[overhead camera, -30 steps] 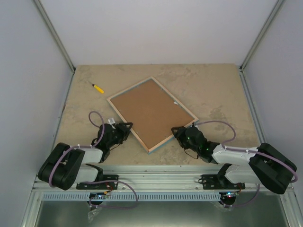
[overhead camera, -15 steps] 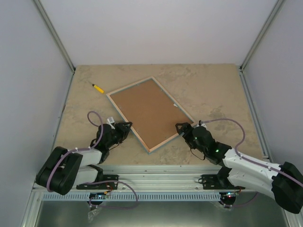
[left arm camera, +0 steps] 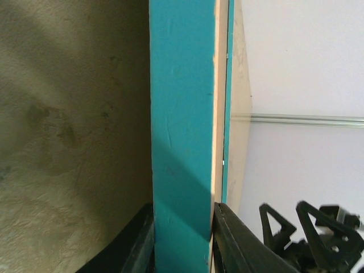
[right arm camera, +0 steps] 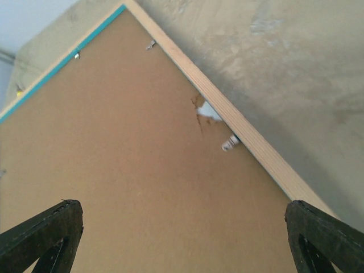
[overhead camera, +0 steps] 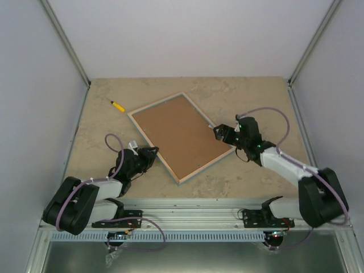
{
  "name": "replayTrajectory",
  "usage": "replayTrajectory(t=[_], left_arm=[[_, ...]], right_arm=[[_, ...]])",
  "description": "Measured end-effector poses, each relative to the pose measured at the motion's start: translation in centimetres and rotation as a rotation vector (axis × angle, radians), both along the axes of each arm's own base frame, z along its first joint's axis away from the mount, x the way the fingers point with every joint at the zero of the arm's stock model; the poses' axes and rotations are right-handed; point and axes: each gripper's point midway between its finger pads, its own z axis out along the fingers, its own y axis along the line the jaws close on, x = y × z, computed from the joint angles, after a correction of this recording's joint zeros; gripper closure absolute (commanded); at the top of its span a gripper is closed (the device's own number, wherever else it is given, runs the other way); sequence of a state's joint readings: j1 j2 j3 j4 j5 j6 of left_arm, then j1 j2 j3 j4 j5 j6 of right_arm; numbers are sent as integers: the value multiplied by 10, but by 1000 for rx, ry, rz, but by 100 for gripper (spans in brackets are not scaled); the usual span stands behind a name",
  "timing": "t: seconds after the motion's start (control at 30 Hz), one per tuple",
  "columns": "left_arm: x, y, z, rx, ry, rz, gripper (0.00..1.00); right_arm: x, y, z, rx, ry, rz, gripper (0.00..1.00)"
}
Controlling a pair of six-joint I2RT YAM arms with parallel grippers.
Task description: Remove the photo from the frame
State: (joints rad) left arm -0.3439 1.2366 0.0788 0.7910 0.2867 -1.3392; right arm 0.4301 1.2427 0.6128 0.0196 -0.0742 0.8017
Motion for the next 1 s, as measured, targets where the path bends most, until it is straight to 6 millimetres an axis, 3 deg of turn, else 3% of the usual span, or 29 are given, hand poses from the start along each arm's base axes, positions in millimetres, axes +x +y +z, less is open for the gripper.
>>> replayTrajectory(t=[0.17,0.5,0.73,1.0], left_arm=[[0,0,-1,2,2,-1,73],[-2,1,-5,23,12,-7,72],[-6,2,-16,59,45,-17,69],[-4,2,-27,119,86,-35,62]], right_arm=[[34,19,-18,-69,22,153,2],[84,12,-61,-192,68,240,2],[76,17,-88,-212,123,316,2],[55,21,-90,-180,108,377,4]])
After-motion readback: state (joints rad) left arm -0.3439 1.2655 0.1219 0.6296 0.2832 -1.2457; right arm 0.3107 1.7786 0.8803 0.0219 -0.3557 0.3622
